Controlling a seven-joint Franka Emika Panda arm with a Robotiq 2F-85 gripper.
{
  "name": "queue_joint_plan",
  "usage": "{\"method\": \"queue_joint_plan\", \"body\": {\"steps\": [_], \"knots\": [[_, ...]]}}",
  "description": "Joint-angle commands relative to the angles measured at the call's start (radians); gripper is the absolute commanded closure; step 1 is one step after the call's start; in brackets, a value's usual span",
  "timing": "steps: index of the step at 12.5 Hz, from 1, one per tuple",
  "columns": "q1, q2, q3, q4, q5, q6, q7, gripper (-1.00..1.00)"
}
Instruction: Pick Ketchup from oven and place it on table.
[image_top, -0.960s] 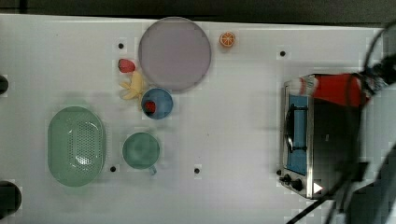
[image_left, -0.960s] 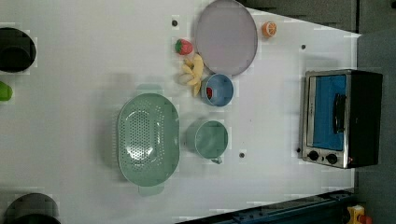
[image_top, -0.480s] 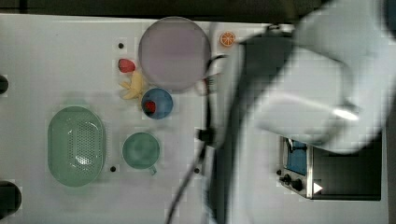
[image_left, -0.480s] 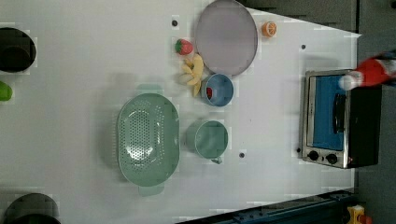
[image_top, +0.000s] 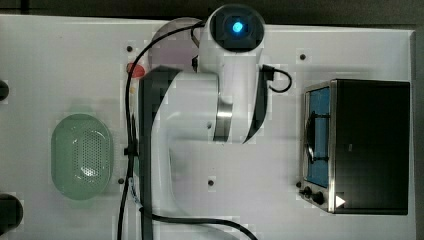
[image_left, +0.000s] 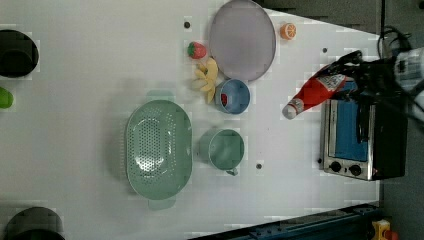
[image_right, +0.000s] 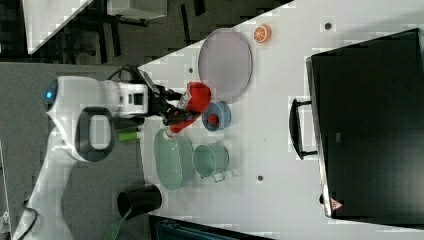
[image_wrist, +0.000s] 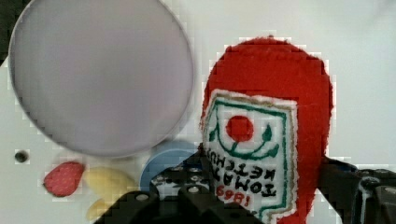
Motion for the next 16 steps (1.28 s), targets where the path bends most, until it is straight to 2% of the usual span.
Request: {"method": "queue_joint_plan", "body": {"steps": [1, 5, 9, 10, 11, 12, 16], "knots": [[-0.036, -0.035, -0.014, -0.206, -0.042, 0.203, -0.030, -0.27], [-0.028, 0.008, -0.014, -0.358, -0.065, 0.422, -0.015, -0.27], [-0.026, 0.087, -0.015, -0.369, -0.065, 0.441, -0.015, -0.27], [-0.026, 0.088, -0.015, -0.369, -0.065, 0.462, -0.014, -0.43], [-0.025, 0.087, -0.015, -0.369, -0.065, 0.476, -0.014, -0.66], [-0.024, 0.082, -0.015, -0.367, -0.065, 0.477, -0.014, -0.98], [-0.026, 0.023, -0.024, -0.280, -0.058, 0.423, 0.048, -1.00]]}}
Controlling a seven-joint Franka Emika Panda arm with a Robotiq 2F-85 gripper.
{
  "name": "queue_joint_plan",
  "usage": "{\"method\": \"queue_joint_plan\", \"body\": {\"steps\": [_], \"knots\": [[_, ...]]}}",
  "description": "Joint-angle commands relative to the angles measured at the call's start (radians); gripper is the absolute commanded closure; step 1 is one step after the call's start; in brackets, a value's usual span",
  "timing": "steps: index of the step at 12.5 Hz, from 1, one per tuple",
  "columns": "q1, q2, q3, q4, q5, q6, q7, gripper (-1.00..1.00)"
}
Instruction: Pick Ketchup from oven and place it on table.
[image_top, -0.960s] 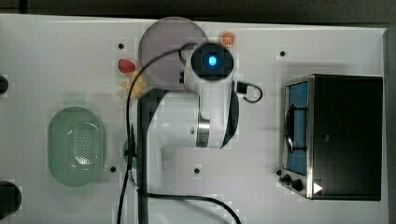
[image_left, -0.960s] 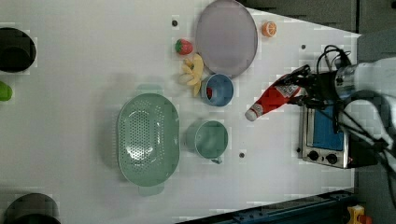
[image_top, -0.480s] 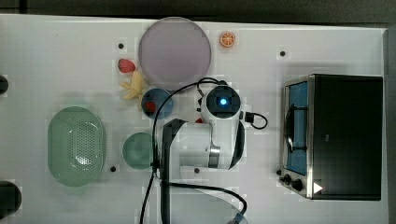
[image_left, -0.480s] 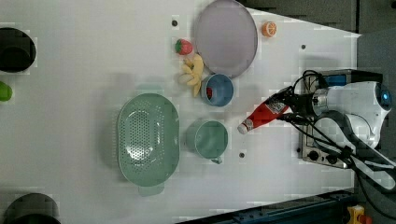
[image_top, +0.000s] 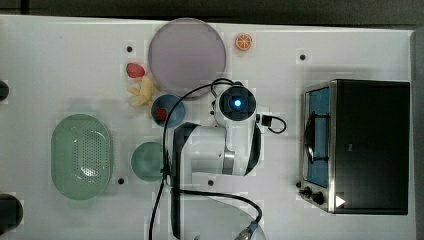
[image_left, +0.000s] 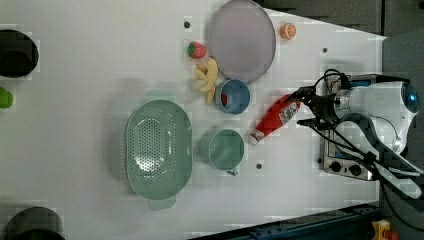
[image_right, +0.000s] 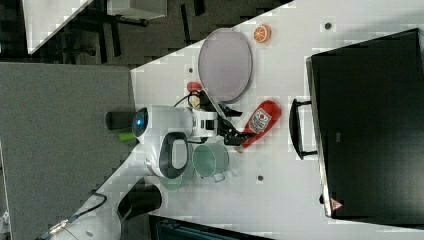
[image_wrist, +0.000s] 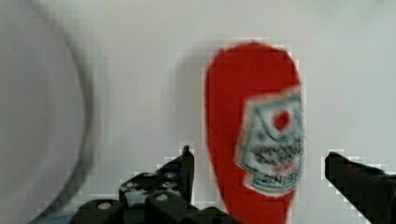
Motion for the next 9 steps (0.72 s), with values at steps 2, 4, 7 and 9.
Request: {"method": "queue_joint_plan", "body": {"steps": [2, 4, 7, 9], "knots": [[-0.002, -0.125, -0.012, 0.133, 0.014, -0.144, 0.041, -1.00], [-0.002, -0.184, -0.017, 0.282, 0.014, -0.372, 0.041, -1.00], [-0.001, -0.216, -0.019, 0.529, 0.009, -0.609, 0.041, -1.00], [0.000, -0.216, -0.014, 0.637, 0.009, -0.701, 0.041, -1.00]]}}
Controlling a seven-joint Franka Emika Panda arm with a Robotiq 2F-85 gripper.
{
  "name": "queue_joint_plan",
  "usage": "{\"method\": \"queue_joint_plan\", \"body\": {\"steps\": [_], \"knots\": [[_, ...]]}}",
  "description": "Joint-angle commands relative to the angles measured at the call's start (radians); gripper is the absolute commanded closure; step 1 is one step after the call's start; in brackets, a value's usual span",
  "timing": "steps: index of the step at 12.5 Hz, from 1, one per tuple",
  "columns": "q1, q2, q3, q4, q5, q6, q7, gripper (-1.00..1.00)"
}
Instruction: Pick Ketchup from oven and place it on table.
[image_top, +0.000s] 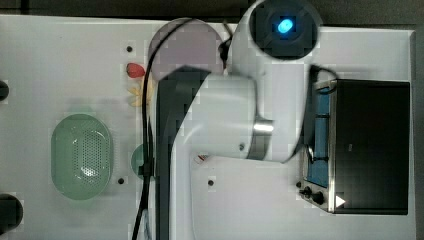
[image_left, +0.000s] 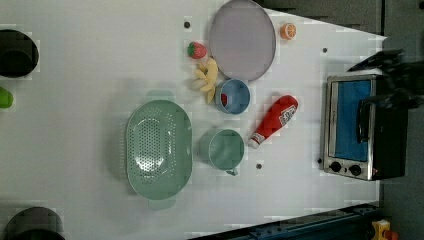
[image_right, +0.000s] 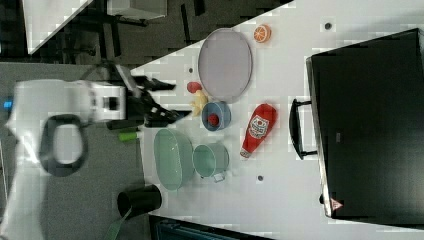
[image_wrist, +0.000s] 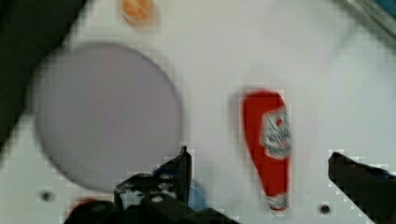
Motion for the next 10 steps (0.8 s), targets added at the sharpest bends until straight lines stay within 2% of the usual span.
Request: {"method": "queue_joint_plan", "body": {"steps": [1, 10], "knots": [[0.004, -0.020, 0.022, 0.132, -0.004, -0.124, 0.018, -1.00], [0.003, -0.011, 0.020, 0.137, -0.004, -0.144, 0.018, -1.00]]}}
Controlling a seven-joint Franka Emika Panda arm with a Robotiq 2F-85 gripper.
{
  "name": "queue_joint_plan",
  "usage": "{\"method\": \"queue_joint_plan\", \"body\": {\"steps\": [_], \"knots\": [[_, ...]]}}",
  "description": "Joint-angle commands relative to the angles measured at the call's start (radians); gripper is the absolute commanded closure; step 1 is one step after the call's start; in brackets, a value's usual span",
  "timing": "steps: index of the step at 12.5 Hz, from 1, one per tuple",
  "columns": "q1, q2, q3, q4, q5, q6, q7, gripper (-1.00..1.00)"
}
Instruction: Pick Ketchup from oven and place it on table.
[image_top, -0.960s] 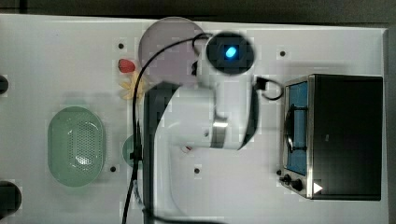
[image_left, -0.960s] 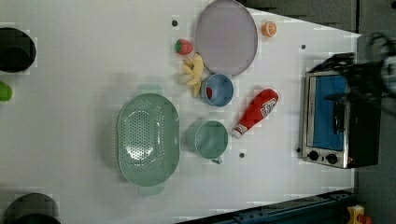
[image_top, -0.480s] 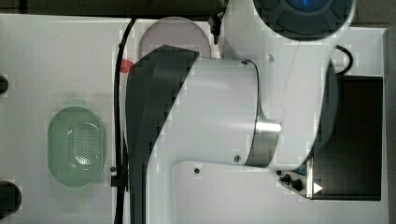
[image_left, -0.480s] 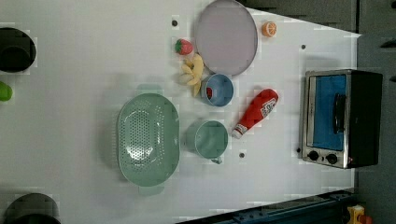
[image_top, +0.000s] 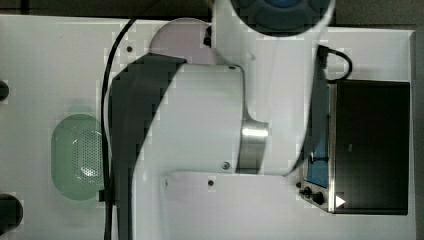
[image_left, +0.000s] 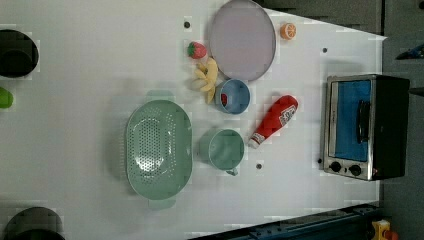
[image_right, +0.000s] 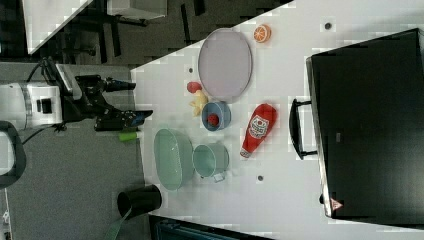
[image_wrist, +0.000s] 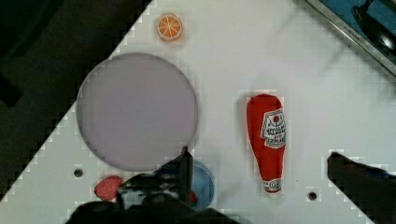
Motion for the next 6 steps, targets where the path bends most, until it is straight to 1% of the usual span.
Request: {"method": "queue_joint_plan", "body": {"steps": [1, 6], "knots": [[-0.004, 0.001, -0.027, -0.002, 0.016, 0.010, 0.018, -1.00], [-0.004, 0.011, -0.027, -0.002, 0.016, 0.010, 0.018, -1.00]]}}
